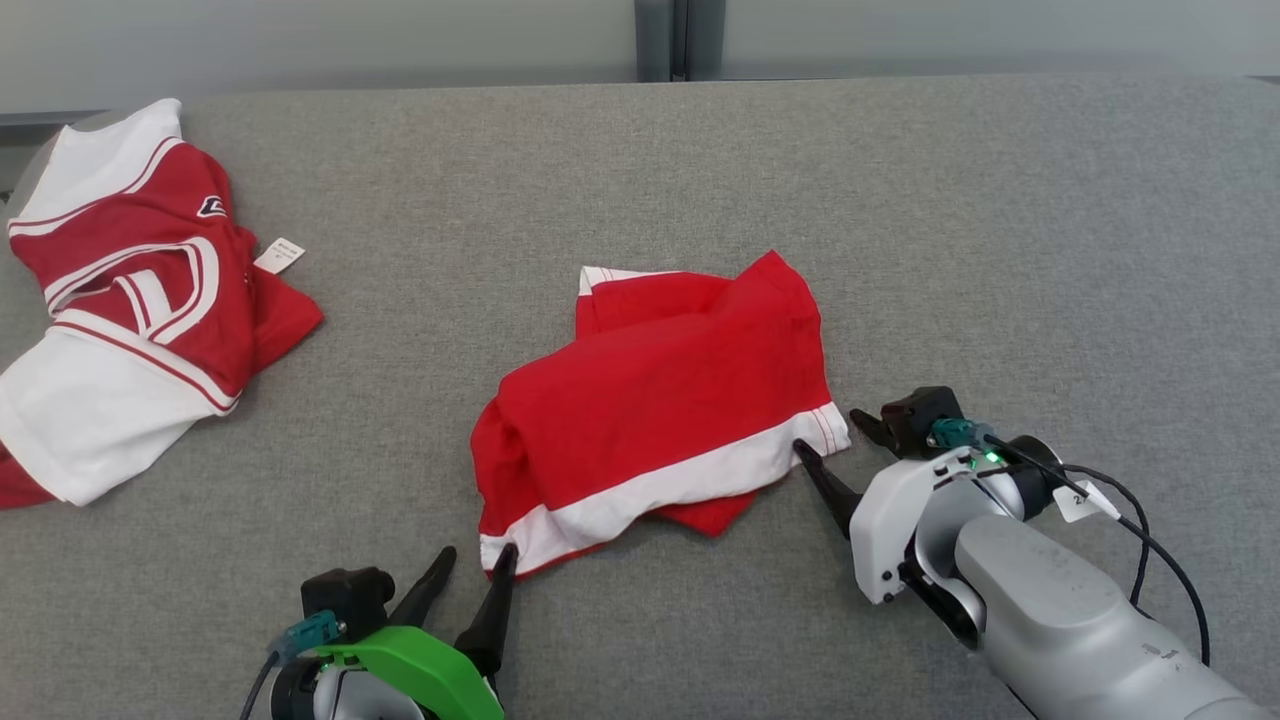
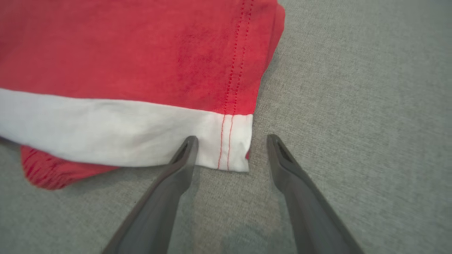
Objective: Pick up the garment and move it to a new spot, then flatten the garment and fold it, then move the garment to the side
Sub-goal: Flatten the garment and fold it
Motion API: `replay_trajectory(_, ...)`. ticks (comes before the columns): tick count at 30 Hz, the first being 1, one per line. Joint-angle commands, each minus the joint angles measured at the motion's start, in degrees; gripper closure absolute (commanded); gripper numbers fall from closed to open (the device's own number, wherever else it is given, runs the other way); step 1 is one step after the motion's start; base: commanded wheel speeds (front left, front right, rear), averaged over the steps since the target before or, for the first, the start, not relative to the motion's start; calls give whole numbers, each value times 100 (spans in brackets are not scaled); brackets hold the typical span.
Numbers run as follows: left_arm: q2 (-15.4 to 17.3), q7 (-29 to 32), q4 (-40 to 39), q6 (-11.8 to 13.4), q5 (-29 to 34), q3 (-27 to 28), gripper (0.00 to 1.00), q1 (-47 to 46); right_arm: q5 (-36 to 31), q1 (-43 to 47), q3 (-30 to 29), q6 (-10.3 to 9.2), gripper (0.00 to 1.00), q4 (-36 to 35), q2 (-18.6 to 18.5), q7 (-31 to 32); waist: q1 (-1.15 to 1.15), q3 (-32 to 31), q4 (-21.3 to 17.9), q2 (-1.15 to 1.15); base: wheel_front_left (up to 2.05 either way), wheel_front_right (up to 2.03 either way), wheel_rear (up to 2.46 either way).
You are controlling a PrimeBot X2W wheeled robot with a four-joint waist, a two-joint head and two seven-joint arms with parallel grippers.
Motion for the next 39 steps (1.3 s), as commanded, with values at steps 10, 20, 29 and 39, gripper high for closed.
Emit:
replay_trajectory(10,79,-101,134,-16,-160,-147,0,-197,212,-237,345,-6,14,275,19,-198,0,40,-17,0,0,0,0)
replay_trajectory(20,81,-174,249,-16,-237,-245,0,-271,372,-404,635,-6,57,454,72,-341,0,68,-20,0,0,0,0)
replay_trajectory(29,67,-184,337,-16,-279,-315,0,-310,572,-444,838,-7,100,586,69,-432,0,74,-51,0,0,0,0)
replay_trajectory(39,81,-122,159,-14,-284,-460,100,-238,764,-465,1015,-7,100,654,53,-511,0,39,-117,0,0,0,0)
